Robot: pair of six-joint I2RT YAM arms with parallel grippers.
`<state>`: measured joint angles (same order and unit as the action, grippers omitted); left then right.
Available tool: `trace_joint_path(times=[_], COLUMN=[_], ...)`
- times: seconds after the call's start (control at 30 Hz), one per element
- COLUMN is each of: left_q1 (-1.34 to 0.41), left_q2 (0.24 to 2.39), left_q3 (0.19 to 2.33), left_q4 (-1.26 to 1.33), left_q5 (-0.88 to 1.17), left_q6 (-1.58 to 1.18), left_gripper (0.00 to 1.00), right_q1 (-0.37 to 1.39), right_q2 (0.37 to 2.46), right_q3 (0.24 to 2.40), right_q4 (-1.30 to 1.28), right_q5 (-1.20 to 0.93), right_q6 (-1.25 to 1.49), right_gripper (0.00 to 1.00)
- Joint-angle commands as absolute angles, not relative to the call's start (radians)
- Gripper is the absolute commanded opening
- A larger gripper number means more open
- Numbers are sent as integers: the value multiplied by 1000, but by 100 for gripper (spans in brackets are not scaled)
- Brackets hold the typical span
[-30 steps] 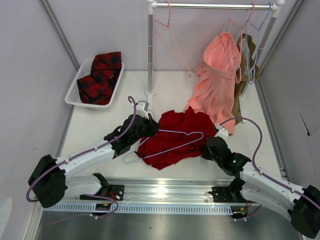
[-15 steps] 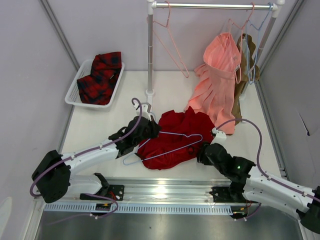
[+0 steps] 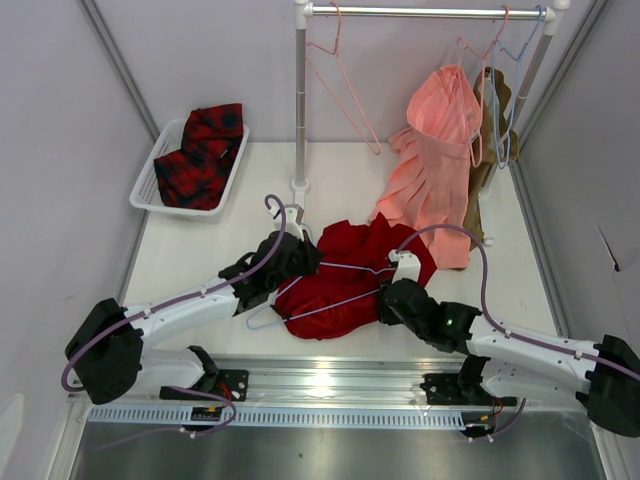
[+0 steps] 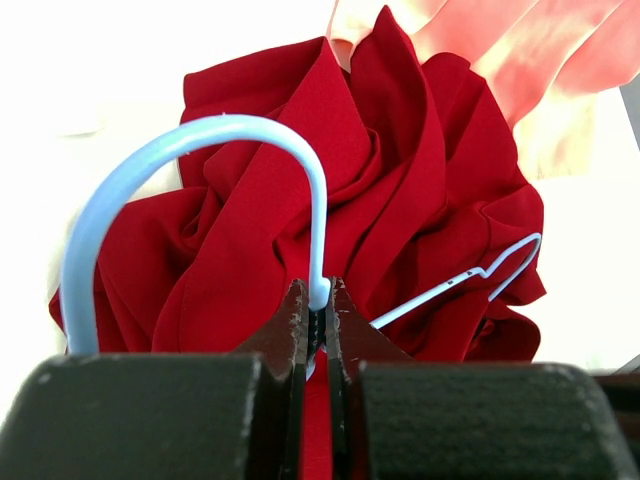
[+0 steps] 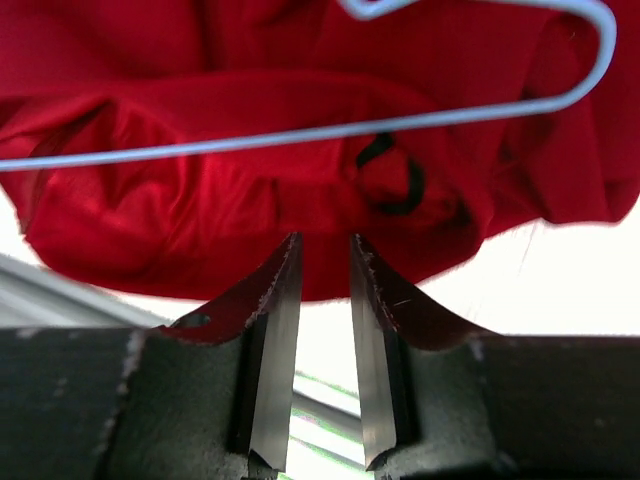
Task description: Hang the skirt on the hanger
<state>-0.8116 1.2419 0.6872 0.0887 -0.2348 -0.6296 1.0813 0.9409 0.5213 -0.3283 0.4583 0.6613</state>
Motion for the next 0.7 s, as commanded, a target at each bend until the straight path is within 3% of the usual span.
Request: trace_joint_path(times=[0.0,0.37,0.67], left_q1=[-818,-819,-818], left_q2=[1247,1247,1249], left_q3=[730,738,747], left_q4=[97,92,87], left_q5=[-259,-255,-252], left_q6=[-629,-626,-617], left_gripper=[0,0,0], right_q1=[1010,962,962], right_q2=[968,1103,1061], right_q3=[508,508,465], right_q4=[-180,-104,-97], right_q5=[345,316,403], right_q6=[569,535,529], right_gripper=[30,29,32])
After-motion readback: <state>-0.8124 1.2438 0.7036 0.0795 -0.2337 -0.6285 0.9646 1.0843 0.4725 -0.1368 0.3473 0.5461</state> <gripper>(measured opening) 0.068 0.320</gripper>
